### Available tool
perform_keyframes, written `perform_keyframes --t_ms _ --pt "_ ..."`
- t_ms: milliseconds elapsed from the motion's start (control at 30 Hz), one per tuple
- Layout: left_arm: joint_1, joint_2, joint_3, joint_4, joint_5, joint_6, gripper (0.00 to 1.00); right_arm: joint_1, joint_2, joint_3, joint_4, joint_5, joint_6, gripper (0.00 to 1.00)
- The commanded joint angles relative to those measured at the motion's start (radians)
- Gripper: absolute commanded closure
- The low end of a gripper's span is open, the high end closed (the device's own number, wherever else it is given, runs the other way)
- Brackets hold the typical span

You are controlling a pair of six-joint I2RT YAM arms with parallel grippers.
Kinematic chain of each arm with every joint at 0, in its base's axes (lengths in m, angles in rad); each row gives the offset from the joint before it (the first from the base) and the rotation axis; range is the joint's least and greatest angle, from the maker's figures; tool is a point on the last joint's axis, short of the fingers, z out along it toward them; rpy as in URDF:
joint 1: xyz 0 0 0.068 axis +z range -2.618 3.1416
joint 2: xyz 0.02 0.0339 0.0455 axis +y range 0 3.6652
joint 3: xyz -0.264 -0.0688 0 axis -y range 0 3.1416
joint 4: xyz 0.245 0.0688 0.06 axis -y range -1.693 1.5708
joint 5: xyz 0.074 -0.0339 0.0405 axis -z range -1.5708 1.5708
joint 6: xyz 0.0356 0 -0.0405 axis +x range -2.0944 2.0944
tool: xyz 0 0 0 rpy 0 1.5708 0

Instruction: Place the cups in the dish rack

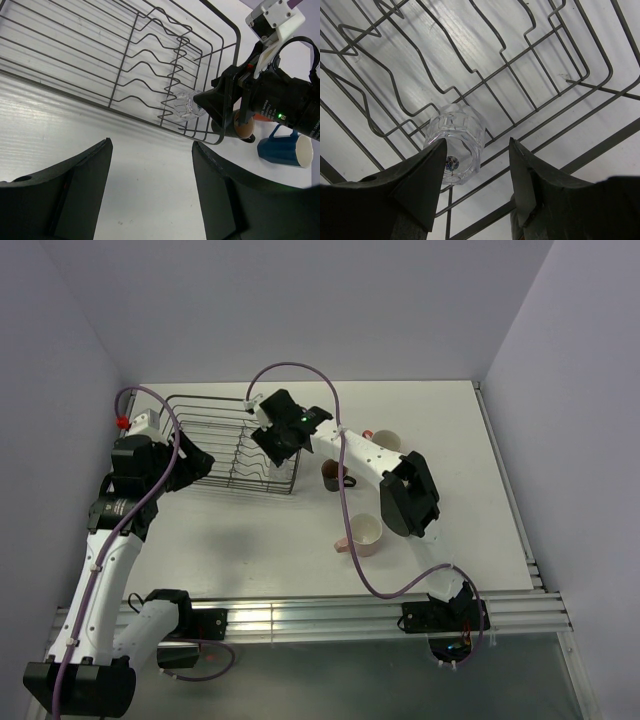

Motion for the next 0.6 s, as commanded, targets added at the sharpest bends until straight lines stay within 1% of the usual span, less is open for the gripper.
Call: perform_keyframes --t_ms 0,333,433,467,567 --pt "-0.001 -0.005 0.011 0.029 0.015 0.005 0.28 -0.006 -0.027 0.061 0.018 0.005 0.015 0.39" --pt "-0.001 -0.004 0.014 0.031 0.015 0.005 0.28 -0.006 -0.056 0.098 0.018 0.021 0.024 0.38" --pt "-0.001 -0.005 0.017 0.027 0.017 0.007 0.28 -0.006 -0.067 0.095 0.008 0.054 0.038 0.38" --pt "-0.001 -0.005 0.018 0.027 0.015 0.007 0.28 -0.007 -0.076 0.089 0.005 0.091 0.047 0.39" --pt "-0.001 -0.005 0.018 0.034 0.021 0.005 0.28 -0.029 -0.146 0.038 0.002 0.151 0.101 0.39"
